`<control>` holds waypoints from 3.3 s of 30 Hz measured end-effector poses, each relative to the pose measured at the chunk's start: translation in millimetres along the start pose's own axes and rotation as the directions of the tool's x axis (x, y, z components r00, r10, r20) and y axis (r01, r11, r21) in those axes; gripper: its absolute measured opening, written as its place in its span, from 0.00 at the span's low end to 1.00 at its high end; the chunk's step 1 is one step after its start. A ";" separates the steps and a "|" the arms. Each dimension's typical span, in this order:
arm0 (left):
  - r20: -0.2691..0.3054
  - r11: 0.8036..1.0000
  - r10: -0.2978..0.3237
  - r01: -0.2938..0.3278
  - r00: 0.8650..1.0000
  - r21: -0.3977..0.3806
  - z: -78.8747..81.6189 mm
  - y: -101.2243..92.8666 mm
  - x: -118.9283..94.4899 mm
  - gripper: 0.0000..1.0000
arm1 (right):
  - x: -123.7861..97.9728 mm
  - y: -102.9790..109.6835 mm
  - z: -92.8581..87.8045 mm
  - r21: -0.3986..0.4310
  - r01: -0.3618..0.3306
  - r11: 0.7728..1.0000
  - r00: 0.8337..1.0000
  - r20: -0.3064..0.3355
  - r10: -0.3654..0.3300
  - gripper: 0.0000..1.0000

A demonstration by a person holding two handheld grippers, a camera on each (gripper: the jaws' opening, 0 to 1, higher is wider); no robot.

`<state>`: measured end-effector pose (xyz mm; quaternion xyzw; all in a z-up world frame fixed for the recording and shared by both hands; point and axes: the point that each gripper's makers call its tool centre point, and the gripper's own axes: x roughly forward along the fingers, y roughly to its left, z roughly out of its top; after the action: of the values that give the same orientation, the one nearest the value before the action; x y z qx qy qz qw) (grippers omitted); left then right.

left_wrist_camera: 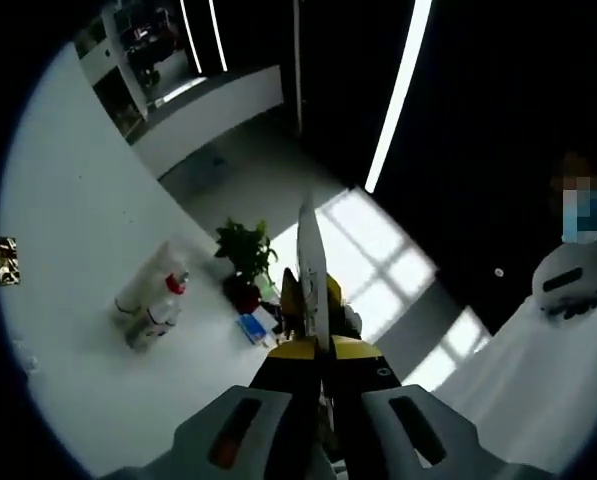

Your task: Arrange the skincare products in the storage area until every visible bottle or jar stands upright without overlapping.

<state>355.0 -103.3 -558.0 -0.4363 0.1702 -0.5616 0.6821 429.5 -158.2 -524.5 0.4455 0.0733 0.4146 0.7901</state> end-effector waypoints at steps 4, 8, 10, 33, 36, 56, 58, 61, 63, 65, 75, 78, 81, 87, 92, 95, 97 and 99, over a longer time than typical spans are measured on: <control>0.052 1.000 0.000 0.000 0.999 -0.017 3.9 -1.3 -2.6 0.00 | 9.1 3.6 -2.1 -0.073 0.020 0.997 0.999 -0.044 -0.024 0.01; 0.039 0.999 0.045 -0.046 0.998 0.009 2.1 6.4 -6.5 0.00 | 13.3 8.9 -5.0 -0.068 0.019 0.998 0.999 -0.046 -0.022 0.01; 0.044 0.999 0.050 -0.050 0.998 0.015 2.5 6.6 -8.7 0.02 | 13.9 6.5 -8.3 -0.109 0.041 0.993 0.997 -0.056 -0.048 0.01; 0.058 0.983 0.148 -0.141 0.987 -0.118 -16.3 18.5 -21.6 0.00 | 6.0 -35.0 -30.3 -0.457 0.143 0.878 0.937 -0.222 -0.268 0.01; 0.070 0.984 0.143 -0.134 0.987 -0.118 -14.2 14.7 -20.0 0.00 | 6.9 -41.9 -32.4 -0.513 0.143 0.847 0.931 -0.221 -0.291 0.01; 0.226 0.974 0.187 -0.150 0.956 -0.172 16.3 29.7 -25.2 0.00 | 4.9 -49.1 -56.4 -0.513 0.119 0.850 0.924 -0.256 -0.284 0.33; 0.225 0.972 0.194 -0.157 0.955 -0.175 16.3 32.7 -24.3 0.00 | 2.2 -51.1 -57.3 -0.513 0.126 0.849 0.923 -0.252 -0.289 0.35; 0.219 0.967 0.213 -0.174 0.952 -0.184 15.7 40.2 -23.2 0.00 | -2.2 -55.1 -56.6 -0.510 0.141 0.849 0.925 -0.237 -0.296 0.41; 0.215 0.964 0.225 -0.185 0.950 -0.193 15.0 45.5 -23.0 0.00 | -5.2 -58.1 -56.7 -0.511 0.152 0.846 0.924 -0.230 -0.305 0.45; 0.214 0.961 0.231 -0.189 0.949 -0.202 14.7 50.0 -22.7 0.00 | -7.5 -60.6 -57.4 -0.510 0.157 0.846 0.923 -0.229 -0.310 0.49; 0.193 0.941 0.278 -0.227 0.941 -0.250 10.8 76.8 -20.5 0.00 | -20.2 -77.8 -66.7 -0.510 0.192 0.838 0.904 -0.241 -0.354 0.61; 0.183 0.934 0.292 -0.239 0.939 -0.266 8.8 87.2 -19.0 0.00 | -25.5 -84.0 -71.0 -0.504 0.207 0.838 0.897 -0.245 -0.369 0.66; 0.174 0.927 0.306 -0.252 0.936 -0.277 7.4 96.4 -17.9 0.00 | -30.1 -88.0 -73.3 -0.495 0.223 0.840 0.893 -0.241 -0.379 0.71; 0.152 0.912 0.328 -0.271 0.932 -0.307 3.1 114.6 -16.0 0.00 | -37.9 -99.0 -77.8 -0.486 0.252 0.837 0.882 -0.242 -0.405 0.80; 0.121 0.894 0.352 -0.295 0.928 -0.337 -3.5 132.9 -14.0 0.00 | -44.2 -110.0 -85.3 -0.489 0.272 0.829 0.862 -0.258 -0.435 0.84; 0.102 0.886 0.367 -0.313 0.925 -0.342 -7.9 143.1 -12.8 0.00 | -47.3 -114.7 -89.2 -0.486 0.280 0.828 0.856 -0.264 -0.445 0.88; 0.092 0.877 0.377 -0.324 0.922 -0.355 -10.9 151.2 -12.1 0.00 | -49.8 -117.9 -90.7 -0.484 0.290 0.826 0.852 -0.263 -0.453 0.90; 0.080 0.868 0.388 -0.335 0.918 -0.366 -13.3 159.3 -11.1 0.00 | -52.4 -120.5 -91.6 -0.489 0.297 0.820 0.845 -0.264 -0.464 0.92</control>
<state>440.3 -100.4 -693.6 -0.5504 0.2925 -0.3505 0.6990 422.4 -168.2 -684.2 0.1491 0.2174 0.3273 0.9074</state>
